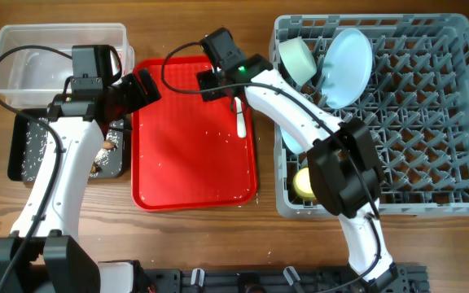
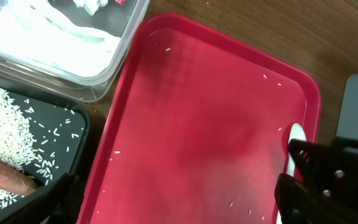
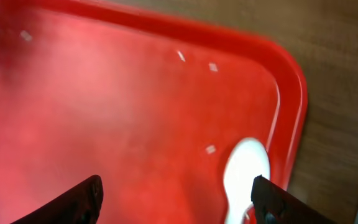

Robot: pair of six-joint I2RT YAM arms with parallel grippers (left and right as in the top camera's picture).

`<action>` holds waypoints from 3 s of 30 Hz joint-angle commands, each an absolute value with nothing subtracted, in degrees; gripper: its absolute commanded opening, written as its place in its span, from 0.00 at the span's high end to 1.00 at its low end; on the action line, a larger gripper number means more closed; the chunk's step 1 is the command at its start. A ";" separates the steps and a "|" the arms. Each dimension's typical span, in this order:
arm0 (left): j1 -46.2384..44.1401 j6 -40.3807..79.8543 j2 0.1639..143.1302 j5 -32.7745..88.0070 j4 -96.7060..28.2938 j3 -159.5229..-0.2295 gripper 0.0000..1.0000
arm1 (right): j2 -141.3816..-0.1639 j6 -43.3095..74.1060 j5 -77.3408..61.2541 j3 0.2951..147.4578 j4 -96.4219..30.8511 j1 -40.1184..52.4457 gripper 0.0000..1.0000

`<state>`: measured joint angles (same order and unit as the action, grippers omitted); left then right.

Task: Sort waste into correct bins and load items into the dishwasher rack
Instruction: 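Move the right gripper over the white spoon on the red tray, then close the right gripper on the white spoon and lift it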

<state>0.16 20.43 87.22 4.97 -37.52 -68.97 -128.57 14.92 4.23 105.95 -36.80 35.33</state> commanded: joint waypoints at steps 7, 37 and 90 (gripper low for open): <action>0.64 19.90 87.90 4.23 -37.52 -69.38 0.00 | -128.07 20.16 5.52 96.73 -32.53 32.99 0.22; 0.64 19.90 87.90 4.23 -37.52 -69.38 0.00 | -128.49 14.22 3.36 95.00 -27.44 33.01 0.31; 0.64 19.90 87.88 4.23 -37.52 -69.38 0.00 | -129.67 16.64 -0.12 94.91 -16.53 33.36 0.37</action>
<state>0.16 20.43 87.22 4.58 -37.52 -68.97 -127.57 16.62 0.01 94.89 -17.37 33.12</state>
